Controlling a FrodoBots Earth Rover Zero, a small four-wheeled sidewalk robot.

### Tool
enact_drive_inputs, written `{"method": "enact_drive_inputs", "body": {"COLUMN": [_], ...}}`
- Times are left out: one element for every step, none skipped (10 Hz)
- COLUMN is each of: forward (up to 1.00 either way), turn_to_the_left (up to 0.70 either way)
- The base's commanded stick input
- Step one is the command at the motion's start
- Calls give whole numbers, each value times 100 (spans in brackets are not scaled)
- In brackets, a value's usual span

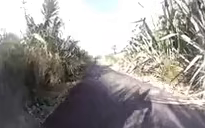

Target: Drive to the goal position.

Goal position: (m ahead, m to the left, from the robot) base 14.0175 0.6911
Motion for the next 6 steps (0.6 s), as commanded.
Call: {"method": "enact_drive_inputs", "body": {"forward": [70, 70, 70, 70, 70, 70], "turn_to_the_left": [0, -7, -32, -34, -34, -31]}}
